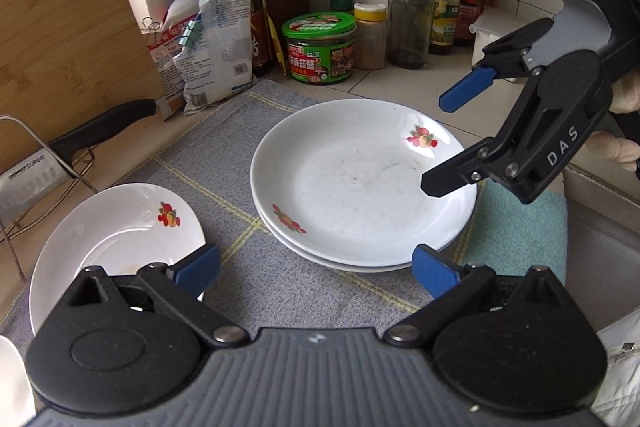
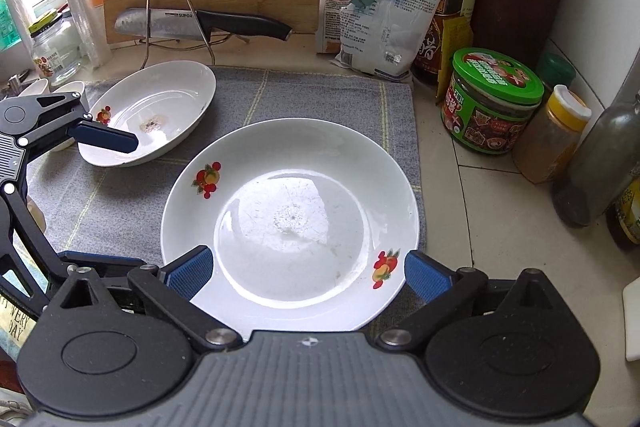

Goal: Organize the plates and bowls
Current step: 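Open the right tool and pull it back from the stacked plates, then move the left tool to the rim of a floral plate by the knife rack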

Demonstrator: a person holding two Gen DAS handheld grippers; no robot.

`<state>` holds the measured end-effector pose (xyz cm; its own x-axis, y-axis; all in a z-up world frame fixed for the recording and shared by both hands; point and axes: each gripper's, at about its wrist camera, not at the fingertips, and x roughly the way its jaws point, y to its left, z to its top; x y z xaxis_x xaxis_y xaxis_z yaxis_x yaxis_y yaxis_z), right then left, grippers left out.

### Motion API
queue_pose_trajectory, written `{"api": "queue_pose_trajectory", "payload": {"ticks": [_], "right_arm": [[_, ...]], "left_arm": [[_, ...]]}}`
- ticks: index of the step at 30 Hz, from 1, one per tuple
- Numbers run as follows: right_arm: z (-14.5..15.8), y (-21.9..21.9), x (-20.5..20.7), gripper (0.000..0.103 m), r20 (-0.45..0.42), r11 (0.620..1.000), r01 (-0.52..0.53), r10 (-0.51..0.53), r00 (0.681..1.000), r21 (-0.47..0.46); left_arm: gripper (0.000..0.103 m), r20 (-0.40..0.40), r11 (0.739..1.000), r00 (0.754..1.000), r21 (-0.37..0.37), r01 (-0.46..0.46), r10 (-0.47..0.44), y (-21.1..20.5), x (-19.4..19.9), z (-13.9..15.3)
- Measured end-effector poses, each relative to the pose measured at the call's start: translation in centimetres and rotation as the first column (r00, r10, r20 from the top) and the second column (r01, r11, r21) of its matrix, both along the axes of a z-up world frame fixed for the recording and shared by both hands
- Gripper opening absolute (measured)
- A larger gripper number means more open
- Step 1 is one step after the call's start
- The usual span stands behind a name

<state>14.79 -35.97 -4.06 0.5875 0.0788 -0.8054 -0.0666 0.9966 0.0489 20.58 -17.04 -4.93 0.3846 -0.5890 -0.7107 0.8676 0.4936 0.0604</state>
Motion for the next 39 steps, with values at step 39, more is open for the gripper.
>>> {"api": "queue_pose_trajectory", "payload": {"ticks": [39], "right_arm": [[-4.9,18.5,6.8,0.103,0.034,0.964,-0.258,0.261,0.965,-0.068]], "left_arm": [[0.102,0.057,0.863,0.864,0.047,-0.502,0.500,15.6,0.7,2.1]]}}
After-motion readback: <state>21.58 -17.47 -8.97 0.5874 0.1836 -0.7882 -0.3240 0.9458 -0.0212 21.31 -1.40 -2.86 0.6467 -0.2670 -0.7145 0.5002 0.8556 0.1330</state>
